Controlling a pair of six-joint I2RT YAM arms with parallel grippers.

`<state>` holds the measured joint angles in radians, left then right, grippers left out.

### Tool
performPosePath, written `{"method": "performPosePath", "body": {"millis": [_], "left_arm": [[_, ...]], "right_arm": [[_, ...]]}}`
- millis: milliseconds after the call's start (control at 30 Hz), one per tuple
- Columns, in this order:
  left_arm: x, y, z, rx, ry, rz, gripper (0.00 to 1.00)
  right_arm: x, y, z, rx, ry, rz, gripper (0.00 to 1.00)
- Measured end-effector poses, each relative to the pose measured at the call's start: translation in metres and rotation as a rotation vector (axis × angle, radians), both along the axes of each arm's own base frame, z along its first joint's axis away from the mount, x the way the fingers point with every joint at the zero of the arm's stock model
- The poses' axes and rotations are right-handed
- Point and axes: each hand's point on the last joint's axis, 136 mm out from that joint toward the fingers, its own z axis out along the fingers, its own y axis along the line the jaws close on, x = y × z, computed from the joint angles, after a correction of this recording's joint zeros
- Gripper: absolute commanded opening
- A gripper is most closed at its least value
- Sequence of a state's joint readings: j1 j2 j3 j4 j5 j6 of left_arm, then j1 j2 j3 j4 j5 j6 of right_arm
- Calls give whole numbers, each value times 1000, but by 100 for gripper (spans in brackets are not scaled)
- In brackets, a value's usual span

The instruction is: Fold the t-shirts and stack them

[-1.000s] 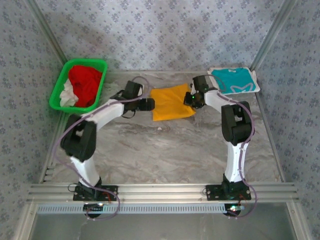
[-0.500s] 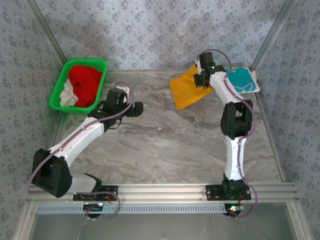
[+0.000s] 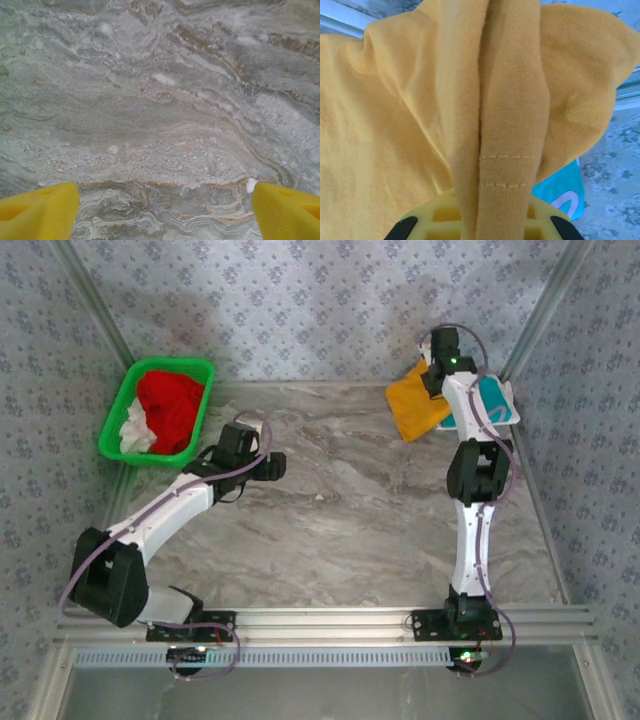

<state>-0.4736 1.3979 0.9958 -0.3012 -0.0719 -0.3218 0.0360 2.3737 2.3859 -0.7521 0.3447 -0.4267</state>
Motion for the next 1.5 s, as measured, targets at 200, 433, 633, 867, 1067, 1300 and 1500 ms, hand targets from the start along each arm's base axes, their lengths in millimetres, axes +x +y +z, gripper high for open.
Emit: {"method": "performPosePath", "body": {"millis": [200, 433, 633, 867, 1067, 1300, 1500], "left_arm": [[4, -2, -21, 31, 53, -2, 90], [15, -6, -14, 34, 43, -2, 91], [14, -5, -15, 53, 56, -6, 91], [18, -5, -8, 60, 48, -5, 92], [18, 2, -9, 85, 47, 26, 92], [6, 30, 21, 106, -62, 120, 93], [-9, 53, 64, 72, -224, 193, 95]], "right_arm": [[8, -15, 35, -26, -71, 19, 0], [13, -24, 67, -26, -143, 33, 0], [13, -47, 55, -25, -125, -1, 0], [24, -82, 30, -33, -136, -59, 0], [34, -118, -4, -82, -139, -165, 0], [29, -158, -14, -116, -160, -281, 60], [25, -191, 8, -205, -235, -383, 100]]}}
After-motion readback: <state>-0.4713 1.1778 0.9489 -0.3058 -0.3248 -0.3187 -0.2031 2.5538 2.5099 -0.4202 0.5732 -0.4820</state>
